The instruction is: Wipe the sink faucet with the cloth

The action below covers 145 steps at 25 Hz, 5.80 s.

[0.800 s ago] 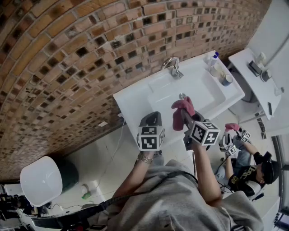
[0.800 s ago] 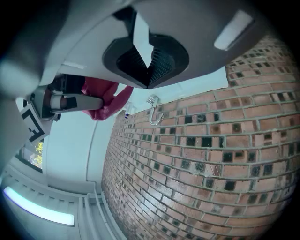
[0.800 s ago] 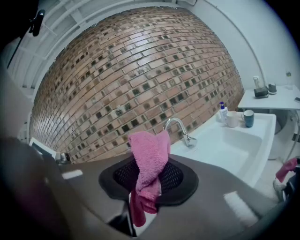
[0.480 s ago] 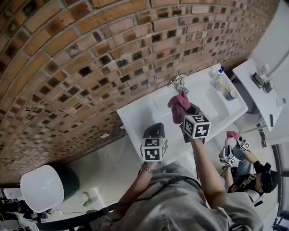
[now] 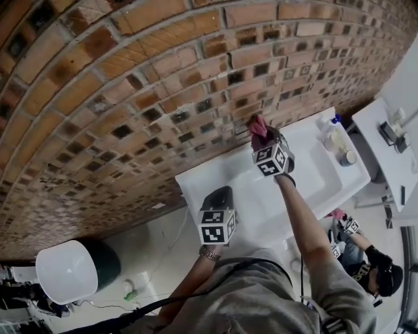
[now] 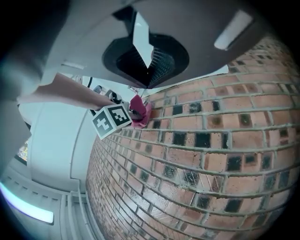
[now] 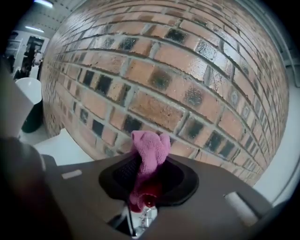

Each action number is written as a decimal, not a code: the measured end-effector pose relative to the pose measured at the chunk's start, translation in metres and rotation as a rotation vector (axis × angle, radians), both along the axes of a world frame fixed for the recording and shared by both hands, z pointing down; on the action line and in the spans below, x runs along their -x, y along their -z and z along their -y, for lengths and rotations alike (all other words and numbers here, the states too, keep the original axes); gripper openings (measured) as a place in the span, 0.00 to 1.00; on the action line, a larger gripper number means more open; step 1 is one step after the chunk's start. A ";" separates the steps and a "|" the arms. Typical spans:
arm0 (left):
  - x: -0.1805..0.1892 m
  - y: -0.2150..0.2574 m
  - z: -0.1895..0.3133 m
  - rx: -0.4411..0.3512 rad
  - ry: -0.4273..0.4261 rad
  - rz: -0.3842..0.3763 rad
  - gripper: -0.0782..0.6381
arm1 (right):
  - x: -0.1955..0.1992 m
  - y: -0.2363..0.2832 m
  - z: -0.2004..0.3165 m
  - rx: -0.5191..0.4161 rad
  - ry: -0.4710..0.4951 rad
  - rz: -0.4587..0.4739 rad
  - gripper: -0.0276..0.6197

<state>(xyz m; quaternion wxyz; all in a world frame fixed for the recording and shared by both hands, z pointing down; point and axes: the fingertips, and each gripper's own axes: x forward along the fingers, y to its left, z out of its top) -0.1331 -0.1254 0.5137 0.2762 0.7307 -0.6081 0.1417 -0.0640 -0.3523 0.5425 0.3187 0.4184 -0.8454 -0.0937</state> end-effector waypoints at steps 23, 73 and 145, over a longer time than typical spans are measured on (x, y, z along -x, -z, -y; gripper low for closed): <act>-0.005 -0.026 0.007 0.053 -0.039 0.024 0.13 | -0.108 -0.134 0.030 0.378 -0.338 0.098 0.15; -0.015 -0.028 0.009 0.077 -0.088 0.039 0.13 | -0.159 -0.122 0.048 0.098 -0.387 -0.026 0.16; -0.035 -0.039 0.019 0.142 -0.210 0.045 0.13 | -0.103 -0.085 0.032 0.306 -0.096 0.701 0.13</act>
